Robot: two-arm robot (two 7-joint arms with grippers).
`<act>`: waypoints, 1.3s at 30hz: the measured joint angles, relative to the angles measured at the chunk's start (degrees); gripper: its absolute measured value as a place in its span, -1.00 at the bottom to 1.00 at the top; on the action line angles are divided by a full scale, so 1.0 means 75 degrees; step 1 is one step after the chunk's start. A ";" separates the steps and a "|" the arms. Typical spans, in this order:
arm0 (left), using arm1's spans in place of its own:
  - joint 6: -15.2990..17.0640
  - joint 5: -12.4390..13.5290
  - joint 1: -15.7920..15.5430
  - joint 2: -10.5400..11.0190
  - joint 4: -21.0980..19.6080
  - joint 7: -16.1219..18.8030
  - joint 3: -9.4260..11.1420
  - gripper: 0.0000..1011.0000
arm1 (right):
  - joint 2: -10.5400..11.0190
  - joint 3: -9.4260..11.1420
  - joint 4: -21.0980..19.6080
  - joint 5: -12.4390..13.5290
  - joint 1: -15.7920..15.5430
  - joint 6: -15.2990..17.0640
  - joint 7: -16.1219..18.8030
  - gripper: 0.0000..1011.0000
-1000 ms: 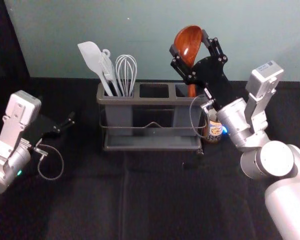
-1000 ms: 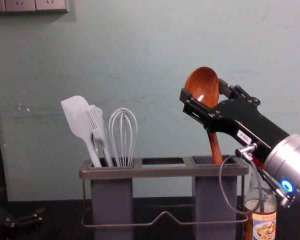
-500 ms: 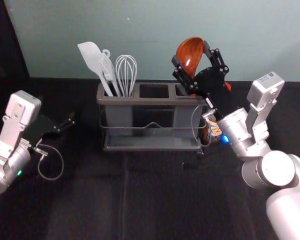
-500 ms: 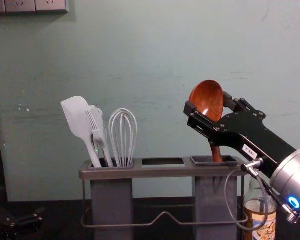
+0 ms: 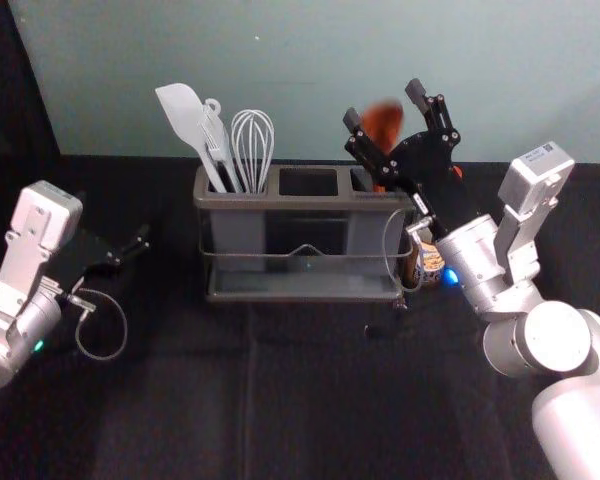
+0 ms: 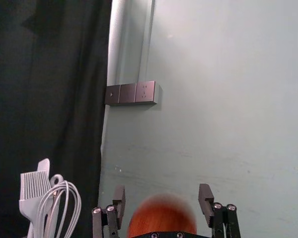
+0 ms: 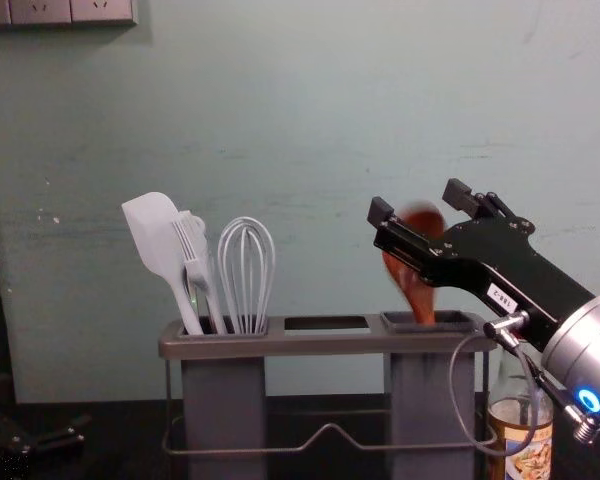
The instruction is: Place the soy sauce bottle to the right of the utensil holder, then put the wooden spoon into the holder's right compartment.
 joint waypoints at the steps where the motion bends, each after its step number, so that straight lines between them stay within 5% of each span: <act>1: 0.0000 0.0000 0.0000 0.0000 0.0000 0.0000 0.0000 0.99 | -0.0006 0.0003 -0.0004 0.0004 0.0000 0.0000 0.0000 0.84; 3: 0.0000 0.0000 0.0000 0.0000 0.0000 0.0000 0.0000 0.99 | -0.0014 0.0013 -0.0011 0.0019 -0.0001 0.0000 -0.0002 0.98; 23: 0.0000 0.0000 0.0000 0.0000 0.0000 0.0000 0.0000 0.99 | -0.0089 0.0186 -0.0385 0.0191 -0.0060 -0.0071 -0.0062 0.98; 30: 0.0000 0.0000 0.0000 0.0000 0.0000 0.0000 0.0000 0.99 | -0.0165 0.0633 -0.0495 0.0303 -0.0038 -0.0642 -0.0258 0.98; 39: 0.0000 0.0000 0.0000 0.0000 0.0000 0.0000 0.0000 0.99 | -0.0159 0.1454 -0.0508 -0.0133 -0.0070 -0.1255 -0.0935 0.98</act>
